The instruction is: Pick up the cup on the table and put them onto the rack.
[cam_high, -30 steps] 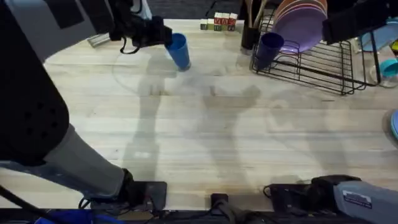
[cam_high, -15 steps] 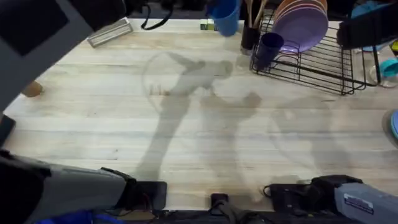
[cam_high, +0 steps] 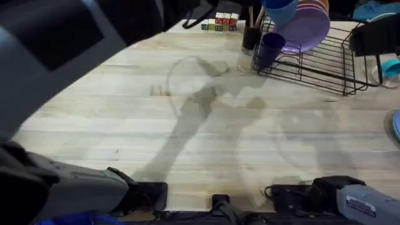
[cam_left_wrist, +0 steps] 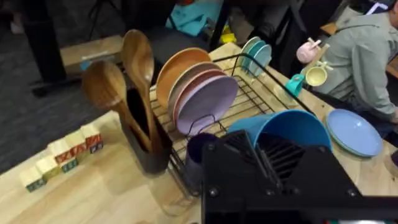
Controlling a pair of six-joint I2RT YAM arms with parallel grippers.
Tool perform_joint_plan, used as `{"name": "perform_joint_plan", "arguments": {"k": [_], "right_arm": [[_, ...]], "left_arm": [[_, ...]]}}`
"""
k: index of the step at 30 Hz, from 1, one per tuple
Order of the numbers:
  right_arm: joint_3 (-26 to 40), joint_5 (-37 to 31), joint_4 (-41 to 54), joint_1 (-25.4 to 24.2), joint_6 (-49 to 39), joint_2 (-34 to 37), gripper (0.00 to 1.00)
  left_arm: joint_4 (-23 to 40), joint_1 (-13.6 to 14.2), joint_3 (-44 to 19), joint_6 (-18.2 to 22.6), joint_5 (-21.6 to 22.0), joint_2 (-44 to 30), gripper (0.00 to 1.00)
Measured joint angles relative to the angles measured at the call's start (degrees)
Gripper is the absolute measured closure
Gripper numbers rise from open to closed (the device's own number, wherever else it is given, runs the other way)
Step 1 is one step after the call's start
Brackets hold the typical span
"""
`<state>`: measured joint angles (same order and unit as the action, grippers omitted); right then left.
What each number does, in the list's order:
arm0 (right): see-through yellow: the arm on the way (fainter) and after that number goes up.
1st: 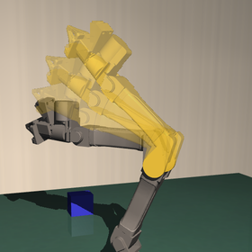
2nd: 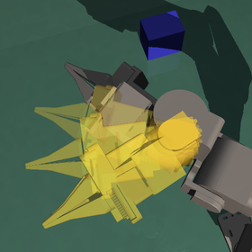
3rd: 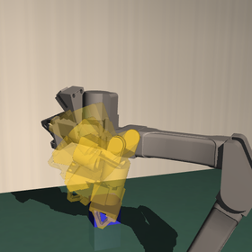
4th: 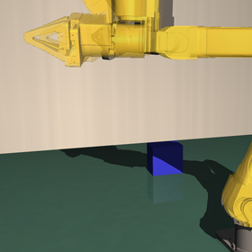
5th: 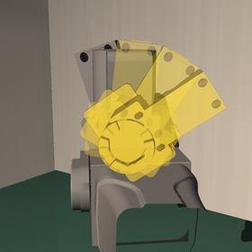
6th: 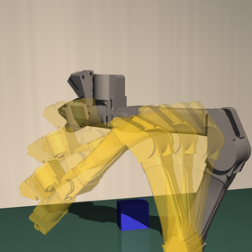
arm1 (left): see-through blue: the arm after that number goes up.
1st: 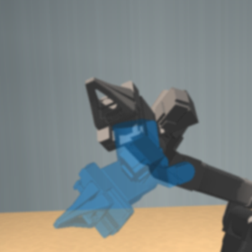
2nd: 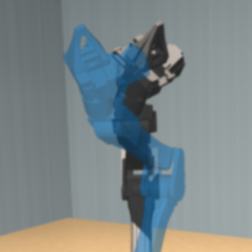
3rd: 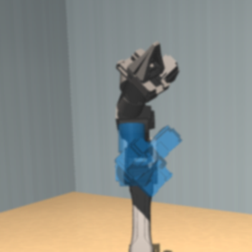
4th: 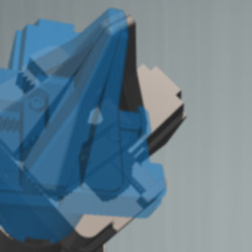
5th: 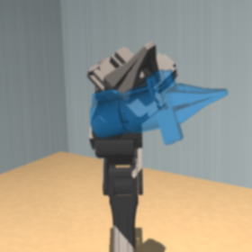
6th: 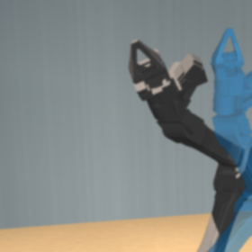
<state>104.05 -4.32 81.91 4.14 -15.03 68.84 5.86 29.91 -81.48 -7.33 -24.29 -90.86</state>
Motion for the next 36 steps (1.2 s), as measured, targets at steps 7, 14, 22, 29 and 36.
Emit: {"name": "perform_joint_plan", "arguments": {"k": [7, 14, 22, 29, 36], "right_arm": [[0.0, 0.0, 0.0, 0.0, -0.01, 0.0, 0.009], [0.0, -0.02, -0.02, 0.0, -0.02, 0.0, 0.009], [0.0, -0.19, -0.85, 0.0, -0.02, 0.0, 0.009], [0.0, -0.2, -0.85, 0.0, -0.02, 0.0, 0.009], [0.0, -0.2, -0.85, 0.0, -0.02, 0.0, 0.009]], "left_arm": [[-5.01, 1.68, 0.0, -0.9, 0.09, -5.3, 0.959], [-4.02, 1.88, 0.0, -3.43, 0.39, -6.96, 0.96], [6.06, 1.88, -5.89, -3.75, 1.6, -8.12, 0.96], [9.76, 1.88, -14.68, -3.61, 1.84, -11.89, 0.96], [9.82, 2.2, -15.99, -3.61, 3.36, -15.37, 0.96]]}}
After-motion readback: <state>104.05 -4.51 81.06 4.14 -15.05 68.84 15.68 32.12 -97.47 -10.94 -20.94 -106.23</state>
